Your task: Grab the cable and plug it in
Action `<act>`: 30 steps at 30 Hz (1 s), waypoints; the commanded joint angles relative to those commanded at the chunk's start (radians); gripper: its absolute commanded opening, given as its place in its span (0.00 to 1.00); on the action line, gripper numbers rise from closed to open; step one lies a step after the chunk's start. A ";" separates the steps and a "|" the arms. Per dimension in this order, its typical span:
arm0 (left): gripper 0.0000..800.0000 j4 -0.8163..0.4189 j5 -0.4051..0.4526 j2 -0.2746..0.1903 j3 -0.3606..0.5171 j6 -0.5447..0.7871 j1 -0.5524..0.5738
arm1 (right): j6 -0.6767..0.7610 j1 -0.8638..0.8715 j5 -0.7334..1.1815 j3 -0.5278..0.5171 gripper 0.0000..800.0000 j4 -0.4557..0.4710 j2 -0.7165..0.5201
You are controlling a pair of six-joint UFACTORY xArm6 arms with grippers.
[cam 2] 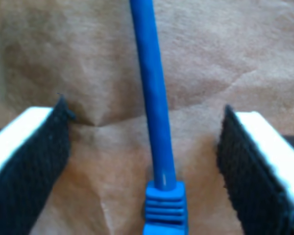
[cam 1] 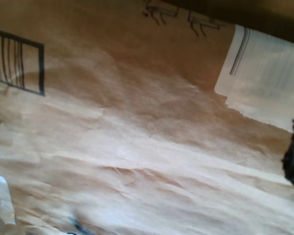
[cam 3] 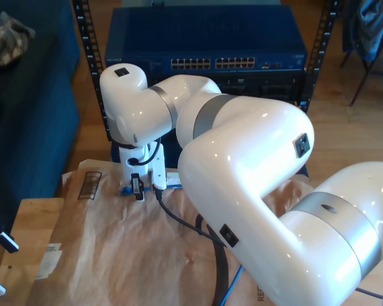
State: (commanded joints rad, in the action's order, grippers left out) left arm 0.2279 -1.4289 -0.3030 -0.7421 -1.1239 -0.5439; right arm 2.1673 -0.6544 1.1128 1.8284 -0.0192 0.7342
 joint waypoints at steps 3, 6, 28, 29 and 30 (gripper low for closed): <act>1.00 0.000 0.000 0.000 -0.002 0.000 0.002 | 0.000 -0.002 -0.003 -0.002 0.40 0.000 0.000; 1.00 0.000 -0.002 0.000 -0.002 0.000 0.000 | 0.000 -0.012 -0.003 -0.002 0.29 0.000 0.000; 1.00 0.009 -0.014 -0.002 -0.040 -0.005 0.005 | -0.002 0.009 0.084 -0.038 0.01 0.000 -0.158; 1.00 0.028 -0.017 0.000 -0.048 -0.005 0.006 | -0.002 0.020 0.091 -0.060 0.01 0.000 -0.183; 1.00 0.055 -0.018 0.000 -0.057 -0.005 0.006 | -0.002 0.034 0.092 -0.097 0.01 0.000 -0.221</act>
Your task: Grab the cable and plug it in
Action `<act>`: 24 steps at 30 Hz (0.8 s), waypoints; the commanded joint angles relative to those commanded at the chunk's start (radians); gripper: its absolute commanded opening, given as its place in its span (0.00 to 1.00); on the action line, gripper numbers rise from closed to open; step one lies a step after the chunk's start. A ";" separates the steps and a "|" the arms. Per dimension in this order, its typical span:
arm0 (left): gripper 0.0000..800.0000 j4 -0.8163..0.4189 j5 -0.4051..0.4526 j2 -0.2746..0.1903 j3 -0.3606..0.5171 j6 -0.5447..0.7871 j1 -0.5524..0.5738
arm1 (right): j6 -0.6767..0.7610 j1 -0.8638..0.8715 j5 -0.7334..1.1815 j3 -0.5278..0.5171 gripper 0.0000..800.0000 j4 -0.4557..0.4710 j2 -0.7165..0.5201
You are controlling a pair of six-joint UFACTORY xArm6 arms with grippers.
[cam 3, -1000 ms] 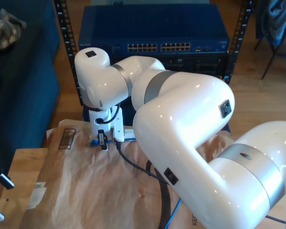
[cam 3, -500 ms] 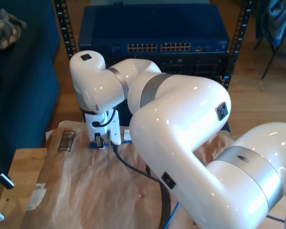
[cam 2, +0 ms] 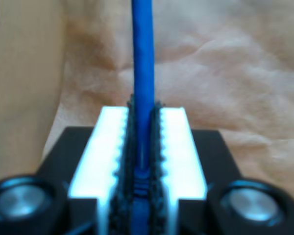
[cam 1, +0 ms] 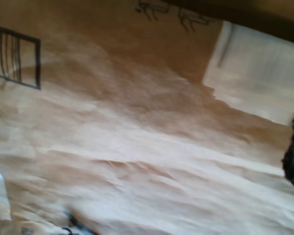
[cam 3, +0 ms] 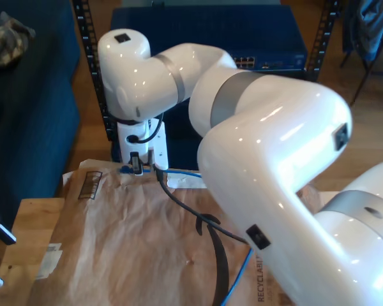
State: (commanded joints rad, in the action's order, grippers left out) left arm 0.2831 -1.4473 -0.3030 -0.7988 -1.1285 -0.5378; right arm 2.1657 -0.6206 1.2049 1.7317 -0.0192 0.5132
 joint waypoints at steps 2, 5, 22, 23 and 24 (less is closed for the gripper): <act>1.00 0.063 -0.035 0.002 -0.031 0.000 0.018 | -0.003 0.035 -0.008 -0.092 0.01 -0.002 -0.097; 1.00 0.129 -0.120 0.003 -0.092 -0.023 0.058 | -0.005 0.091 -0.011 -0.204 0.01 -0.005 -0.242; 1.00 0.318 -0.123 0.005 -0.253 -0.284 0.450 | -0.086 0.307 0.032 -0.632 0.01 -0.152 -0.933; 1.00 0.325 -0.123 0.005 -0.261 -0.292 0.473 | -0.094 0.327 0.046 -0.632 0.01 -0.181 -0.947; 1.00 0.333 -0.121 0.005 -0.269 -0.296 0.493 | -0.104 0.351 0.058 -0.632 0.01 -0.218 -0.962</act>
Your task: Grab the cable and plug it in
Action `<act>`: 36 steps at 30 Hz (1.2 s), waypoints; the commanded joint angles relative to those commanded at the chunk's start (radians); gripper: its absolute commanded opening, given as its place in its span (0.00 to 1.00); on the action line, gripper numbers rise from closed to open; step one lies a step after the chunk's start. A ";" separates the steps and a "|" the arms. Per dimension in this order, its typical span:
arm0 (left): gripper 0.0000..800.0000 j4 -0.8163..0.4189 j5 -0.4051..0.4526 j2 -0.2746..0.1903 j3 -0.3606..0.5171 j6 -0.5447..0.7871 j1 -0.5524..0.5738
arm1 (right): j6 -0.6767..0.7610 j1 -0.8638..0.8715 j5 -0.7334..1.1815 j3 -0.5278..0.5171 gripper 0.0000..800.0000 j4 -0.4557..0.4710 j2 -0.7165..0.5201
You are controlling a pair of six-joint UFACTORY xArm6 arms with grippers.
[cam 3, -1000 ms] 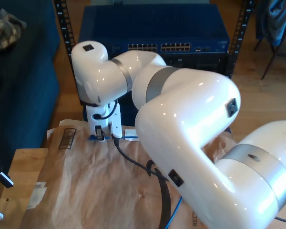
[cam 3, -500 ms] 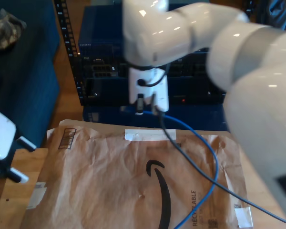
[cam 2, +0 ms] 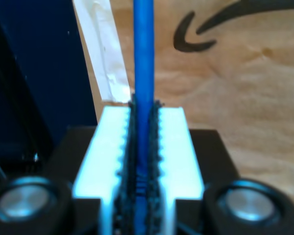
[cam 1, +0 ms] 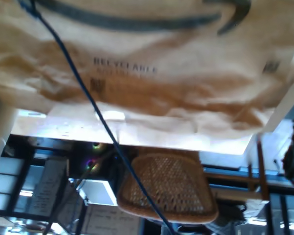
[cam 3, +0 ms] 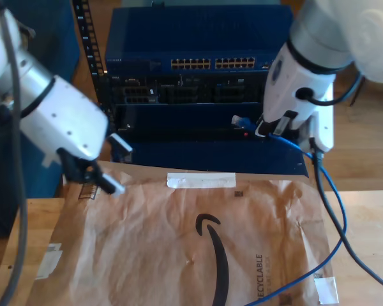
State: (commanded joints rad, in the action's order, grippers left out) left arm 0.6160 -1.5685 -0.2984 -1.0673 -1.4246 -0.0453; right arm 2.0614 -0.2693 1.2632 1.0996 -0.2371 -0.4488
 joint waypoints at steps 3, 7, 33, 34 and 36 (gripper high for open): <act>1.00 0.031 0.000 0.035 -0.051 -0.006 0.048 | -0.048 0.078 0.029 0.000 0.01 -0.084 -0.020; 1.00 0.120 -0.002 0.074 -0.104 -0.014 0.083 | -0.084 0.121 0.057 0.000 0.01 -0.155 -0.035; 1.00 0.377 -0.075 0.104 -0.222 -0.123 0.110 | -0.133 0.123 0.072 -0.005 0.01 -0.281 -0.092; 1.00 0.377 -0.075 0.104 -0.222 -0.123 0.110 | -0.132 0.123 0.072 -0.005 0.01 -0.281 -0.092; 1.00 0.377 -0.075 0.104 -0.222 -0.123 0.107 | -0.132 0.123 0.072 0.003 0.01 -0.281 -0.091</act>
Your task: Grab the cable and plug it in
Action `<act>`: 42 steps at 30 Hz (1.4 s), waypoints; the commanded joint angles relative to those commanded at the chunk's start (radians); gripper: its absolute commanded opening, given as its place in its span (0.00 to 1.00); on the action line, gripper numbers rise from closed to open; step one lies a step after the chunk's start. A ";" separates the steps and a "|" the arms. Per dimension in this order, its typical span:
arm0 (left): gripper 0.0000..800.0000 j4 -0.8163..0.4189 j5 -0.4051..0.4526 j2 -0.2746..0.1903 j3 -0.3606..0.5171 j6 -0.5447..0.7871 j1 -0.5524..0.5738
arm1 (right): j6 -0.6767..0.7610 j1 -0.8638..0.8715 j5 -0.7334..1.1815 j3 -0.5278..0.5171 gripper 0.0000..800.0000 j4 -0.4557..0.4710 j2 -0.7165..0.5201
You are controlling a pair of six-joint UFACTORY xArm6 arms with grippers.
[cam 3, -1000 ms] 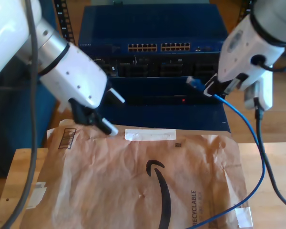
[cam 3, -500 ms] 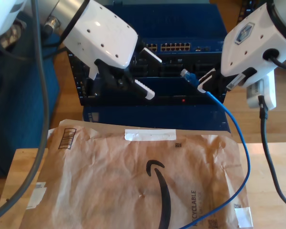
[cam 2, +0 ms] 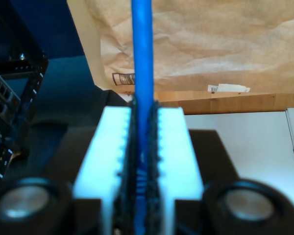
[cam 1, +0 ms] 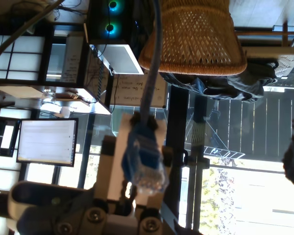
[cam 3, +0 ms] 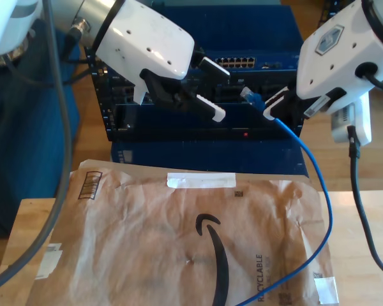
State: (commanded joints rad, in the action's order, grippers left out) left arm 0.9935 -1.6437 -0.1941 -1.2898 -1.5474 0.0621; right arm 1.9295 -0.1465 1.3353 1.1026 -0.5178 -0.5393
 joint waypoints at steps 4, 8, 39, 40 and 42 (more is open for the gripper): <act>1.00 -0.002 0.000 0.002 0.003 0.012 0.000 | 0.000 -0.002 0.000 0.018 0.01 0.000 0.003; 1.00 -0.002 0.000 0.002 0.003 0.021 0.003 | 0.000 -0.005 0.000 0.035 0.01 -0.002 0.009; 1.00 -0.008 -0.003 -0.002 0.003 0.187 -0.005 | -0.002 -0.048 0.101 0.084 0.01 -0.044 0.121; 1.00 -0.008 -0.003 -0.003 0.003 0.193 -0.005 | -0.002 -0.046 0.104 0.086 0.01 -0.044 0.120; 1.00 -0.011 -0.017 -0.003 0.000 0.210 -0.003 | -0.002 -0.048 0.107 0.086 0.01 -0.044 0.120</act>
State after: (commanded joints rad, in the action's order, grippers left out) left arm 0.9828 -1.6606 -0.1972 -1.2898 -1.3372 0.0591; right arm 1.9279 -0.1941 1.4427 1.1886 -0.5623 -0.4196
